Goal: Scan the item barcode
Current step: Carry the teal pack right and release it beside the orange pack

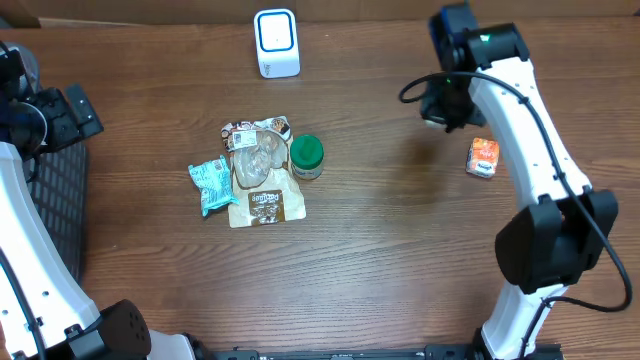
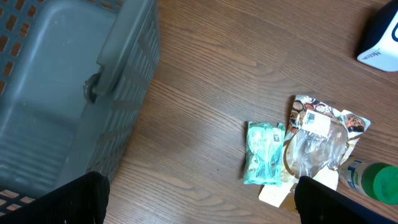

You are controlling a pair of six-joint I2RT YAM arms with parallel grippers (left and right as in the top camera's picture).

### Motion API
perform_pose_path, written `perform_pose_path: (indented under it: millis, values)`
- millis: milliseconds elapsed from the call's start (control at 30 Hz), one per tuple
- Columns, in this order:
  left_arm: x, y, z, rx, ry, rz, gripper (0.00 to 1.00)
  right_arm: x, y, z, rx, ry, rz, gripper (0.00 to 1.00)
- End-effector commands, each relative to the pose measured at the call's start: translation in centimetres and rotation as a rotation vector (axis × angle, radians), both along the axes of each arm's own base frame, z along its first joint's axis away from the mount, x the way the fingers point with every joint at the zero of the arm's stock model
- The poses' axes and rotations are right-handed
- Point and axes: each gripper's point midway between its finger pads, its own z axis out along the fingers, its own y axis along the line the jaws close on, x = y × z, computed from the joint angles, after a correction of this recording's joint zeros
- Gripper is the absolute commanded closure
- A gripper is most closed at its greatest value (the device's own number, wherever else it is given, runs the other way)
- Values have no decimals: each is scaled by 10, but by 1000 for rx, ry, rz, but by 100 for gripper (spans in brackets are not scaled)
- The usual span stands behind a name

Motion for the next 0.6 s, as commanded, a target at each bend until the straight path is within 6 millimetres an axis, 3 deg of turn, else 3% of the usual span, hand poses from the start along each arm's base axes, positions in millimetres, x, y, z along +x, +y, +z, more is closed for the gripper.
perform_pose_path:
  millis: [0, 300, 567]
  values:
    - [0, 2, 5, 21, -8, -14, 0, -7, -14, -32, 19, 52, -56, 96]
    - [0, 2, 5, 21, -8, -14, 0, -16, -48, -95, 20, 67, -141, 96]
    - [0, 2, 5, 21, -8, -14, 0, -25, -77, -122, 22, 67, -215, 96]
